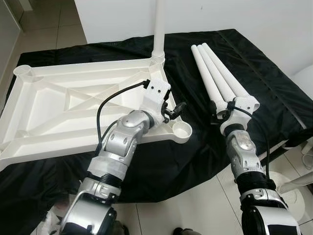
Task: Building children table
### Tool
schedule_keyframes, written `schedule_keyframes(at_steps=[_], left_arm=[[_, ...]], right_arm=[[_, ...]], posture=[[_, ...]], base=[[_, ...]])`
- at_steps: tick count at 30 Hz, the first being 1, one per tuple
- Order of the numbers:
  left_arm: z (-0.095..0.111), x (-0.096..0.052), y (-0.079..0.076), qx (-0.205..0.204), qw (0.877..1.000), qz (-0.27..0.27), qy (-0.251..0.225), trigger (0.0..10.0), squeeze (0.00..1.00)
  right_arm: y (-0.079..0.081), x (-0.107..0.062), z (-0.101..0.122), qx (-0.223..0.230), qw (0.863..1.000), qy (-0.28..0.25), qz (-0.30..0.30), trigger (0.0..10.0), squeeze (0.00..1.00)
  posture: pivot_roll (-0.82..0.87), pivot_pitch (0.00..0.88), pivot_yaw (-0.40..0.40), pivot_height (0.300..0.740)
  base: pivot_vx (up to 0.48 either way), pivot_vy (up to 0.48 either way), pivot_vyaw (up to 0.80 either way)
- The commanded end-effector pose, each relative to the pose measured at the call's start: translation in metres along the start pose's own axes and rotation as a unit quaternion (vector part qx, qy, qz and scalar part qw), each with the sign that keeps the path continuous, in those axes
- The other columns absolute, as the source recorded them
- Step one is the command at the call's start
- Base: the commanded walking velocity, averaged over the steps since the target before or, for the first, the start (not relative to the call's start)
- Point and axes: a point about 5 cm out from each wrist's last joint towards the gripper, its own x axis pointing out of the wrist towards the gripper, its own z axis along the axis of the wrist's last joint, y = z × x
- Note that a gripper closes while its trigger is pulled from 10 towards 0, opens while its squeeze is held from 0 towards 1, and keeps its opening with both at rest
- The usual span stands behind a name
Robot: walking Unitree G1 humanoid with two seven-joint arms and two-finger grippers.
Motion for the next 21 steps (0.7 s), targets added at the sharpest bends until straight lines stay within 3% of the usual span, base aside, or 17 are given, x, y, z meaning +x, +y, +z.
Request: schedule_keyframes(at_steps=[1,9,21], left_arm=[[-0.001,-0.002,0.0,-0.013,1.0,0.02,0.0,10.0,0.0],[0.0,-0.005,-0.007,0.012,1.0,0.017,0.0,10.0,0.0],[0.008,-0.007,-0.009,0.009,1.0,0.029,-0.003,10.0,0.0]], right_arm=[[-0.002,0.001,-0.004,0.0,1.0,0.017,0.001,10.0,0.0],[-0.002,0.008,-0.005,-0.003,0.999,0.037,0.016,10.0,0.0],[0.0,0.014,-0.004,-0.016,0.998,0.047,0.037,10.0,0.0]], posture=[[0.05,0.118,-0.006,0.74],[0.09,0.165,-0.019,0.74],[0.1,0.258,-0.012,0.74]], base=[[0.0,0.0,0.0],[0.0,0.0,0.0],[0.0,0.0,0.0]])
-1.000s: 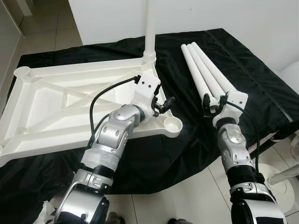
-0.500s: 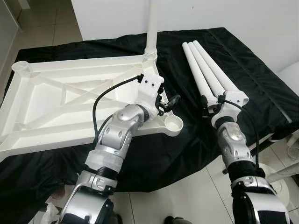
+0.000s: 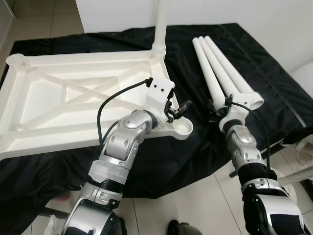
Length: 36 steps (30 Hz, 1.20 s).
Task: Building children table
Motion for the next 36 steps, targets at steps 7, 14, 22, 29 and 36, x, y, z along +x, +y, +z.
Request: schedule_keyframes(at_steps=[7,14,22,29,36], left_arm=[[-0.001,0.0,0.001,-0.004,0.999,0.043,0.008,10.0,0.0],[0.001,0.0,0.003,-0.002,0.999,0.052,0.009,10.0,0.0],[0.004,0.002,0.007,0.002,0.998,0.061,0.003,10.0,0.0],[0.003,0.007,0.004,-0.008,0.998,0.058,-0.001,10.0,0.0],[0.003,0.011,0.002,-0.015,0.999,0.044,-0.009,10.0,0.0]], right_arm=[[-0.004,0.004,-0.001,-0.017,1.0,0.015,0.007,10.0,0.0],[0.0,0.013,0.01,-0.025,1.0,0.007,0.015,1.2,0.0],[0.012,0.01,0.013,-0.014,0.999,-0.036,0.036,0.0,0.0],[0.014,-0.002,0.016,-0.007,0.994,-0.1,0.037,0.0,0.0],[0.011,-0.021,0.025,-0.003,0.984,-0.18,-0.012,10.0,0.0]], posture=[[0.11,0.288,-0.009,0.74],[0.11,0.299,-0.01,0.74],[0.1,0.252,-0.019,0.74],[0.06,0.215,-0.008,0.74],[0.02,0.19,0.003,0.74]], base=[[0.0,0.0,0.0],[0.0,0.0,0.0],[0.0,0.0,0.0],[0.0,0.0,0.0],[0.0,0.0,0.0]])
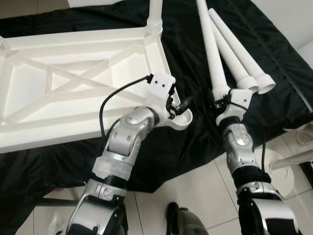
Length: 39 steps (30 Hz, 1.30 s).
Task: Building children table
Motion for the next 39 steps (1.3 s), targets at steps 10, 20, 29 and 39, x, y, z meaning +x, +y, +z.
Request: schedule_keyframes(at_steps=[10,20,29,39], left_arm=[[0.018,0.009,0.01,-0.08,0.996,-0.018,-0.044,10.0,0.0],[0.051,0.004,0.015,-0.157,0.974,-0.119,-0.114,10.0,1.0],[0.074,0.002,0.006,-0.197,0.946,-0.226,-0.122,10.0,0.0],[0.081,0.009,0.004,-0.225,0.936,-0.251,-0.104,10.0,0.0]], right_arm=[[-0.005,-0.017,0.04,-0.076,0.987,-0.133,-0.044,10.0,0.0],[0.011,-0.017,0.053,-0.116,0.978,-0.171,-0.006,10.0,0.0],[0.034,-0.023,0.052,-0.132,0.973,-0.187,0.04,10.0,0.0],[0.061,-0.029,0.05,-0.15,0.964,-0.199,0.097,10.0,0.0]], posture=[[-0.02,0.122,0.034,0.74],[-0.02,0.076,0.04,0.74],[-0.02,0.05,0.045,0.74],[-0.02,0.032,0.052,0.74]], base=[[0.0,0.0,0.0],[0.0,0.0,0.0],[0.0,0.0,0.0],[0.0,0.0,0.0]])
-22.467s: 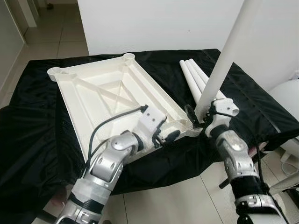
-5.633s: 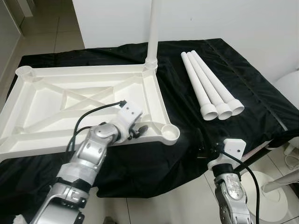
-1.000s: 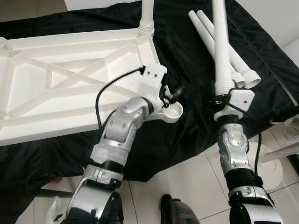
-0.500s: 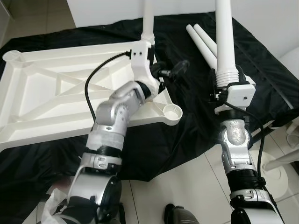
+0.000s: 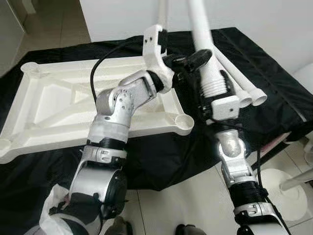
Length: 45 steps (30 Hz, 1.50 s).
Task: Building children table
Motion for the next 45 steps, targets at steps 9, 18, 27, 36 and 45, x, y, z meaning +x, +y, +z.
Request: schedule_keyframes(at_steps=[9,18,27,36,45], left_arm=[[0.005,0.009,-0.016,-0.009,0.991,-0.132,0.024,10.0,0.0],[0.028,0.017,-0.004,-0.028,0.996,-0.085,0.014,10.0,0.0],[0.049,0.019,0.011,-0.02,0.999,-0.038,0.011,10.0,0.0],[0.06,0.017,0.019,-0.005,1.0,-0.021,0.013,4.5,0.0],[0.059,0.015,0.024,-0.003,1.0,-0.025,0.014,0.0,0.0]], right_arm=[[0.022,-0.006,0.008,-0.018,0.998,-0.028,0.045,10.0,0.0],[0.031,-0.028,0.002,-0.07,0.995,-0.027,0.059,10.0,0.0],[0.034,-0.053,-0.001,-0.108,0.992,-0.022,0.057,10.0,0.0],[0.037,-0.07,-0.001,-0.131,0.99,-0.018,0.057,10.0,0.0],[0.038,-0.07,-0.001,-0.139,0.989,-0.023,0.047,10.0,0.0]], posture=[[-0.02,0.028,0.055,0.74],[-0.02,0.026,0.062,0.74],[-0.03,0.03,0.07,0.74],[-0.03,0.04,0.078,0.74],[-0.03,0.045,0.071,0.74]], base=[[0.0,0.0,0.0],[0.0,0.0,0.0],[0.0,0.0,0.0],[0.0,0.0,0.0],[0.0,0.0,0.0]])
